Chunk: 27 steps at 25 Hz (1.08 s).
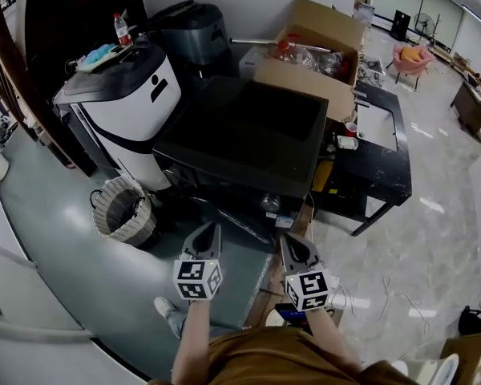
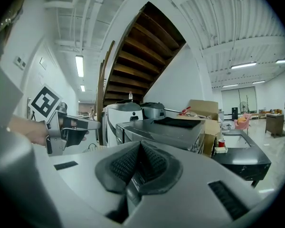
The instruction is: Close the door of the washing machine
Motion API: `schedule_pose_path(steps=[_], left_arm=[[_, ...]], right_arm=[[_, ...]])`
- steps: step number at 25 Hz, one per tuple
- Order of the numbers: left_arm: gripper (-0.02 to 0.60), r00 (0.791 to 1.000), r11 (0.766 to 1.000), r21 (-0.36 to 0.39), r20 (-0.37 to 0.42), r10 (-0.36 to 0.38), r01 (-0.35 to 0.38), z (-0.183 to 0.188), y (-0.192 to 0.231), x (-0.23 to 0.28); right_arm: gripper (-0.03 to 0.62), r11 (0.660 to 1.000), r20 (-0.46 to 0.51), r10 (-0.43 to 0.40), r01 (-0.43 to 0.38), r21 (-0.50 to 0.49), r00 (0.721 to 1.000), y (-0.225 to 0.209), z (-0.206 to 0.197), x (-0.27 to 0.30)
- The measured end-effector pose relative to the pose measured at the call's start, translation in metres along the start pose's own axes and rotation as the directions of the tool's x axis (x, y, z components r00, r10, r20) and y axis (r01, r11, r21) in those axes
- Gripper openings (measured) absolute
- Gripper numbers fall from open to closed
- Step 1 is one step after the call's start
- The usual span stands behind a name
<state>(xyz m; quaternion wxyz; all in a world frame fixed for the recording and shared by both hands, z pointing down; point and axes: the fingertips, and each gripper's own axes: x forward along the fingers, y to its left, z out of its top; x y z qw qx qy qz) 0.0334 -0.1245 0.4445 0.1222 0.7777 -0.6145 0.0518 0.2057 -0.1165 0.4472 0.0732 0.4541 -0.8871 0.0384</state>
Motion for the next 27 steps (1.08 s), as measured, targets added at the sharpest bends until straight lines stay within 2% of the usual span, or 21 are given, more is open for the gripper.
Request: schedule_pose_path(steps=[27], left_arm=[[0.032,1.000,1.000,-0.006,-0.031,-0.003,0.002,-0.013,0.004,0.013]], right_arm=[[0.011,1.000,-0.019,-0.007,0.007,0.014,1.000,-0.010,-0.010,0.004]])
